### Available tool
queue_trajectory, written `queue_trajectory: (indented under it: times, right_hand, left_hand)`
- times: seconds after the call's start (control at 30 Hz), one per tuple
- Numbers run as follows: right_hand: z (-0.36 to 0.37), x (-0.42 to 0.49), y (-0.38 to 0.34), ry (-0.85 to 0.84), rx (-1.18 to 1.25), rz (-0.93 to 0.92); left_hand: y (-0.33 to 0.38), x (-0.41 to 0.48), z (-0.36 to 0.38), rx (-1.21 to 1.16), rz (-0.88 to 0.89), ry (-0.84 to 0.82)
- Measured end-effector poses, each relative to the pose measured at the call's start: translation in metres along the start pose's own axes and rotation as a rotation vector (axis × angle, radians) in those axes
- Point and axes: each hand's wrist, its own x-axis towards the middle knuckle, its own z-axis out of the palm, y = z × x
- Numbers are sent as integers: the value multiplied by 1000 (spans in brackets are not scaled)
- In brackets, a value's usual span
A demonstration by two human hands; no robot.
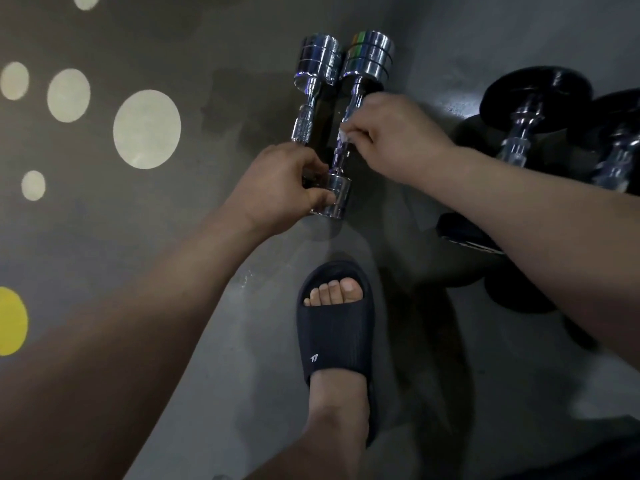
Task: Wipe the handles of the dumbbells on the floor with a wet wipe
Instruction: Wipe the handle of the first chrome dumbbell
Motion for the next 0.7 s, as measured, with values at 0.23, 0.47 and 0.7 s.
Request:
queue_trajectory:
  times: [0.23,0.47,0.7]
  right_hand:
    - [0,-9,-8,-140,-4,-148]
    - [10,-17,-13,-177,10,-200]
    - [11,-20,-17,-130,71,-91]
  left_hand:
    - [-8,-5,10,-54,-66,43]
    - [-6,-6,9,-64,-62,50]
    - [-8,-2,9,-28,-56,17]
